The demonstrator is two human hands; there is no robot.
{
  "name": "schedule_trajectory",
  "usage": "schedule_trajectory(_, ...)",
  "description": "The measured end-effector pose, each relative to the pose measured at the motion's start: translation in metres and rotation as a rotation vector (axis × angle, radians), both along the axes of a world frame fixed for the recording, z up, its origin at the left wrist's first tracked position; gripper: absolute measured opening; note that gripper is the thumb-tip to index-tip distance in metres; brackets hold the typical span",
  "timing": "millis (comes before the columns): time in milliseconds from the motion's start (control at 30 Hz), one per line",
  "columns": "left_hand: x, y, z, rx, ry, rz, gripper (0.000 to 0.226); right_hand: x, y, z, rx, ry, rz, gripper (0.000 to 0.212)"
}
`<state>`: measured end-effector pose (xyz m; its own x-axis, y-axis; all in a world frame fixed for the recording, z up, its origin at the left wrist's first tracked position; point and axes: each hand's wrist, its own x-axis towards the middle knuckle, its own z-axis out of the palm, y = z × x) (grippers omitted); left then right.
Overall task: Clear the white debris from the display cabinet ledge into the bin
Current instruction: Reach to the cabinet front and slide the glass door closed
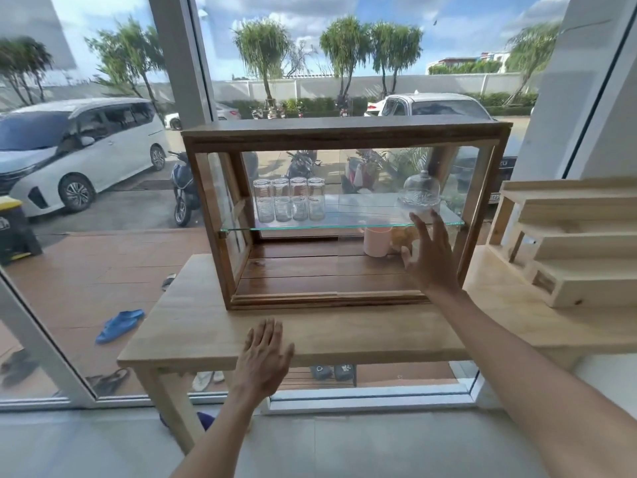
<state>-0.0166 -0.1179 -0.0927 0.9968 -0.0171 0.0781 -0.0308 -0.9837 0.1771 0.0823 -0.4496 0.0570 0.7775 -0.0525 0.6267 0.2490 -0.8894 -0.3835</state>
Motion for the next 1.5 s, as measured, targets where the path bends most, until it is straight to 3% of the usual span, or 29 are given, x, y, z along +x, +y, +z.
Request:
schedule_trajectory(100, -0.001, -0.002, 0.001, -0.009, 0.0, -0.002, 0.112, 0.005, 0.0, -0.016, -0.062, 0.113, 0.06, 0.098)
schedule_trajectory(167, -0.001, -0.003, 0.002, -0.003, -0.001, 0.001, 0.103, 0.008, 0.005, -0.02, -0.096, 0.167, 0.052, 0.103)
schedule_trajectory(500, -0.002, -0.005, 0.002, 0.008, -0.01, 0.009, 0.092, 0.001, 0.062, -0.018, -0.169, 0.175, 0.13, 0.105)
schedule_trajectory(633, -0.001, -0.003, 0.001, 0.022, -0.013, 0.01, 0.093, -0.003, 0.081, -0.017, -0.191, 0.139, 0.204, 0.095)
schedule_trajectory(767, -0.001, -0.002, 0.0, 0.018, -0.019, 0.004, 0.097, -0.005, 0.063, -0.017, 0.09, -0.004, 0.236, 0.072)
schedule_trajectory(900, -0.002, -0.002, -0.001, 0.018, -0.025, 0.001, 0.103, -0.002, 0.036, -0.016, 0.481, -0.016, 0.016, 0.07)
schedule_trajectory(1033, -0.001, -0.002, -0.003, 0.004, -0.043, 0.003, 0.091, 0.001, 0.026, -0.018, 0.465, 0.031, -0.079, 0.075)
schedule_trajectory(1233, -0.001, -0.004, 0.0, -0.003, -0.046, 0.002, 0.094, 0.0, 0.037, -0.015, 0.666, 0.032, -0.089, 0.083)
schedule_trajectory(1500, 0.0, -0.006, -0.002, -0.032, -0.049, 0.023, 0.087, -0.007, 0.052, -0.006, 0.792, -0.019, -0.091, 0.07)
